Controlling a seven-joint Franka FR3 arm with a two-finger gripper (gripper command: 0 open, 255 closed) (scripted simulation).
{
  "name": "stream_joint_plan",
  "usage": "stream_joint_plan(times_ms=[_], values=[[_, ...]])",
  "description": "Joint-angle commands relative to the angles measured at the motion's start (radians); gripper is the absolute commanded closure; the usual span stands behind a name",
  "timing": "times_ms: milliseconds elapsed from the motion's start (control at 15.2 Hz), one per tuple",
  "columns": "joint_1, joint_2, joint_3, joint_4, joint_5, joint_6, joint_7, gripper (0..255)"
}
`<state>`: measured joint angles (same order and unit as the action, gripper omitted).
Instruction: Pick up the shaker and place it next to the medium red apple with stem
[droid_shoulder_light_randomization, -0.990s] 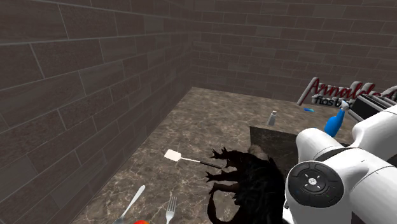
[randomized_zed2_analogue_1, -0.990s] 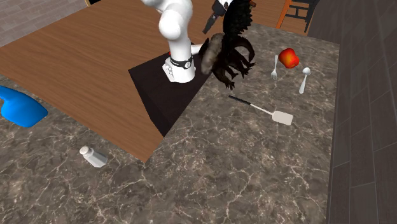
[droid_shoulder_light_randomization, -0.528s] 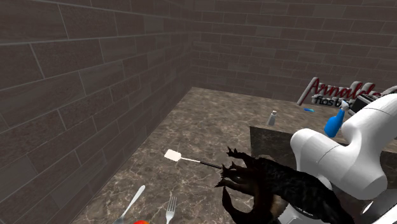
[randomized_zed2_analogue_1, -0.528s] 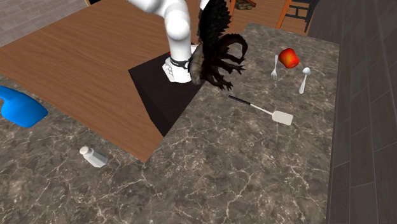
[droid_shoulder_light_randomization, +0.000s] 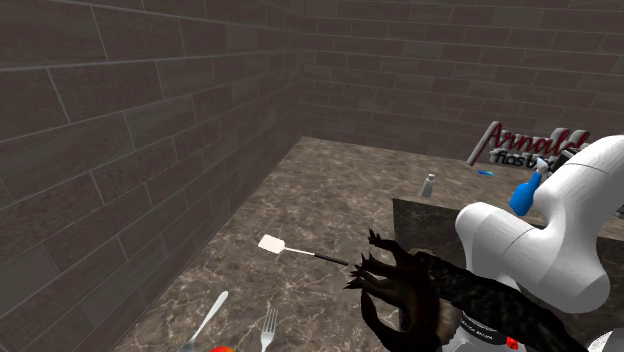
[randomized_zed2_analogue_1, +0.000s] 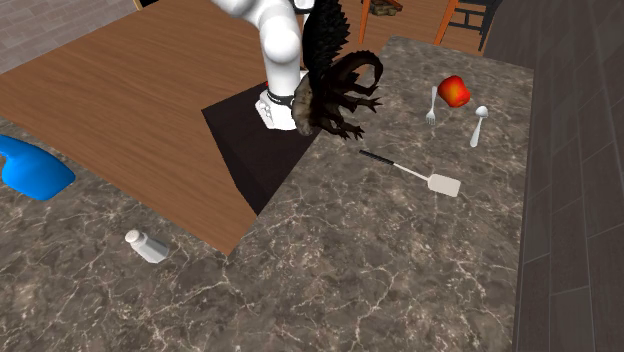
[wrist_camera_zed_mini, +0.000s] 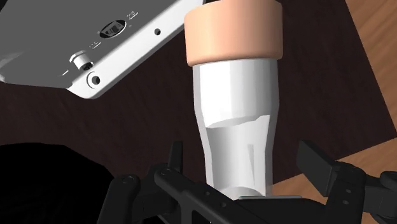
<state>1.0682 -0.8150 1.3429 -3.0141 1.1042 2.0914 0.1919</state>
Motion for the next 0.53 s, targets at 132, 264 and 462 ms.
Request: stream_joint_plan(times_ms=[132,264,462], values=[[-0.03,0.04,0.065,-0.004,0.046,0.052,-0.016,0],[-0.03,0.04,0.065,-0.004,0.046,0.051,-0.016,0],[-0.03,0.04,0.065,-0.004,0.046,0.052,-0.016,0]])
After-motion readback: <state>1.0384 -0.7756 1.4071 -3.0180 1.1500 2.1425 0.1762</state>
